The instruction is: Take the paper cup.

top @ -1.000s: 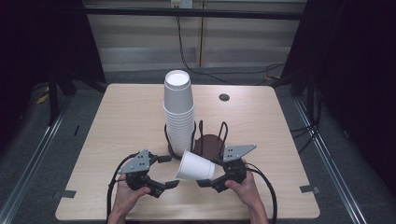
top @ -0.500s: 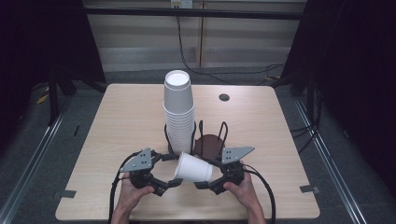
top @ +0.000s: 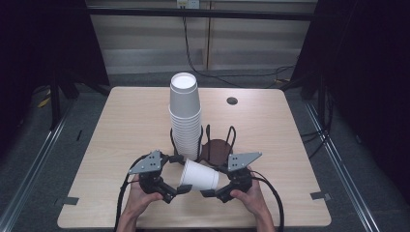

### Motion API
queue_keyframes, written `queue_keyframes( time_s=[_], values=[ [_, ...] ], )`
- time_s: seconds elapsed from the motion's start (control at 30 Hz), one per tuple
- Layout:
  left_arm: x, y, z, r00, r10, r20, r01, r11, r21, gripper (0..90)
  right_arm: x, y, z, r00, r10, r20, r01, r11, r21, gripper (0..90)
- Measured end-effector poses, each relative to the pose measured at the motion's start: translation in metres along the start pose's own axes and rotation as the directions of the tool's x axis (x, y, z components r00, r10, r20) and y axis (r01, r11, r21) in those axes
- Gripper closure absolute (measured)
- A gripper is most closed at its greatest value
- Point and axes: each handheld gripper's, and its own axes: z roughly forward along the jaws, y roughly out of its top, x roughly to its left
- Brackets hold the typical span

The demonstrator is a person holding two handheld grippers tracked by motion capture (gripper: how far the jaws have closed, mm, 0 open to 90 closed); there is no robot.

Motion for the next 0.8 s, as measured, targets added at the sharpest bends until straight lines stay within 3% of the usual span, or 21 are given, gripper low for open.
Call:
queue_keyframes(
  time_s=[0.2,0.33,0.8],
  values=[
    [-0.0005,0.0002,0.0041,0.9998,0.006,0.017,-0.006,0.9998,0.021,0.4,0.0004,0.0005,0.002,1.0,-0.006,-0.006,0.006,1.0,0.006,24.2],
    [0.0007,0.0003,0.0047,0.9994,-0.011,0.032,0.01,0.9998,0.019,0.7,0.0008,0.0015,0.0028,0.9999,-0.009,-0.009,0.009,1.0,0.007,24.2],
    [0.0027,0.0013,0.0057,0.9979,-0.033,0.056,0.034,0.9993,-0.016,2.1,-0.0009,0.0048,0.0061,0.9996,-0.019,-0.021,0.019,1.0,0.022,24.1]
  ],
)
